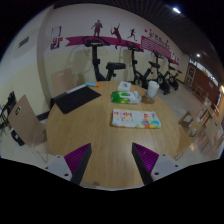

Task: Fold towel

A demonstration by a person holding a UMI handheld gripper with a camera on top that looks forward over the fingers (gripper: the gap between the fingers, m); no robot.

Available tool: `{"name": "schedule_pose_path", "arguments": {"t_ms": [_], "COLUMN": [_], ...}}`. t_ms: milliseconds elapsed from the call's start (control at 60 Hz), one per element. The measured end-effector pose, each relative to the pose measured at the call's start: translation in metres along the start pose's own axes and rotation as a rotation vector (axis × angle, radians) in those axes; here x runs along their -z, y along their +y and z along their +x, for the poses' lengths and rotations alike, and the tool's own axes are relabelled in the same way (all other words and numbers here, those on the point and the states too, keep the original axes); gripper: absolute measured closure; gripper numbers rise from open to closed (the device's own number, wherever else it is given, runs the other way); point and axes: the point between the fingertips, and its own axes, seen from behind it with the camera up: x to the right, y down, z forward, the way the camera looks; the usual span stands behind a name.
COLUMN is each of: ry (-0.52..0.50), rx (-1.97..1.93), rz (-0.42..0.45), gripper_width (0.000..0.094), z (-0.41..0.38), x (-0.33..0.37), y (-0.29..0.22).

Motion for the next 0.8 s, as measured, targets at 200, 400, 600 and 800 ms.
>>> {"name": "schedule_pose_path", "arguments": {"t_ms": [200,400,600,800], "ry": [0.032,0.077,0.086,0.088], "rx": [-0.024,-0.028,-0.052,-0.018], "rz": [0.100,0.141,0.187,0.170], "gripper_width": [0.0079,0.0078,0.0076,0.0079], "z": [-0.017,-0.009,0.000,0.007], "x": [-0.060,-0.140,-0.212,-0.274], "y": [-0.033,-0.053,-0.077,-0.086]}}
